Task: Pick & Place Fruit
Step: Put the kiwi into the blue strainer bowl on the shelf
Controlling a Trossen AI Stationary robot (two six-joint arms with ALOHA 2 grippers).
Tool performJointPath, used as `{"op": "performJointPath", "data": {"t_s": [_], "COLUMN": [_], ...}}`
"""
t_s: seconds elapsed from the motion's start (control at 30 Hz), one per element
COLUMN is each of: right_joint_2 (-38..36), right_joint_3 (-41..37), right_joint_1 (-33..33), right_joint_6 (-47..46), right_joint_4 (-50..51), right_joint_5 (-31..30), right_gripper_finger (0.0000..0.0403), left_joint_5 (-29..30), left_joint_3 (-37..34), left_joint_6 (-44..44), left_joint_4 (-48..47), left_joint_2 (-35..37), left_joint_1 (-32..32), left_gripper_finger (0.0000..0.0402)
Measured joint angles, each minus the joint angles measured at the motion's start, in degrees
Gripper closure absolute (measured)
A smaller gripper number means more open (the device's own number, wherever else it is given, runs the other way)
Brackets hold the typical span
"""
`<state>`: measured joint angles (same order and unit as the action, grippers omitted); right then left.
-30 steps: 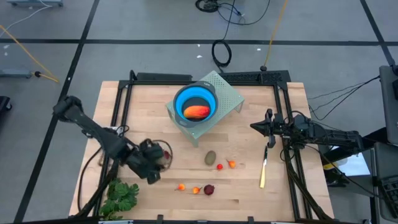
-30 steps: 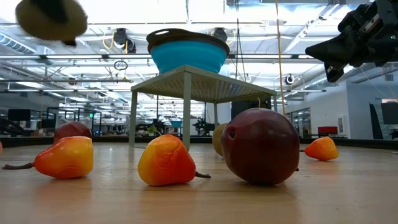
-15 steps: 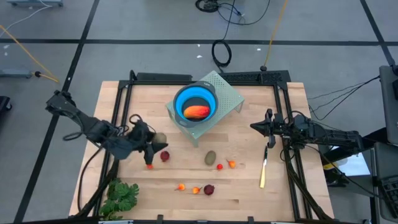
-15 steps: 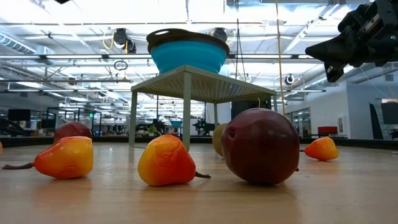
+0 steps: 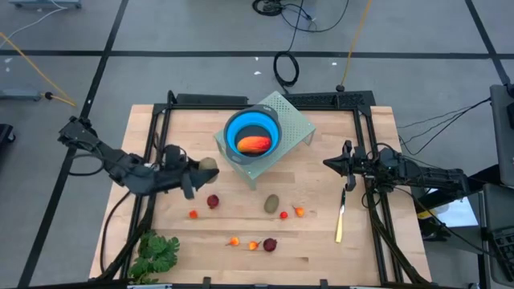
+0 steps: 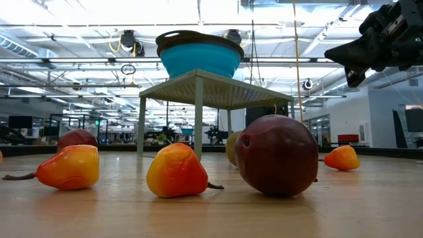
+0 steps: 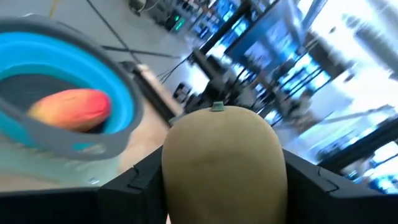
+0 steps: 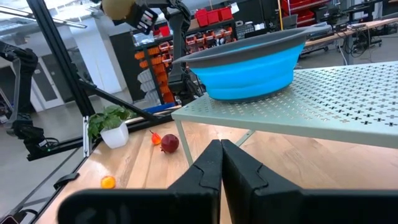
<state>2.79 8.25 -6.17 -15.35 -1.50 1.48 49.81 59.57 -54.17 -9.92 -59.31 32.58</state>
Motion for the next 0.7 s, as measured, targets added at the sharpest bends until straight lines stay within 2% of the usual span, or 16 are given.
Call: {"op": "performJointPath", "data": {"t_s": [0.4,0.53,0.7], "right_joint_2": [0.00,0.00,0.00], "right_joint_3": [0.00,0.00,0.00], "right_joint_1": [-0.01,-0.01,0.01], "right_joint_6": [0.00,0.00,0.00], "right_joint_4": [0.00,0.00,0.02], "right_joint_5": [0.02,0.02,0.02], "right_gripper_finger": [0.0403,0.0403,0.0403], "left_joint_5": [2.85,2.87,3.01], "left_joint_3": [0.00,0.00,0.00], "left_joint_6": [-0.98,-1.55,-1.88], "left_joint_4": [15.33,16.94,17.23], "left_joint_2": [-0.02,-0.02,-0.70], "left_joint_1": [0.02,0.02,-0.04], "left_gripper_finger": [0.0191,0.0180,0.0186]}}
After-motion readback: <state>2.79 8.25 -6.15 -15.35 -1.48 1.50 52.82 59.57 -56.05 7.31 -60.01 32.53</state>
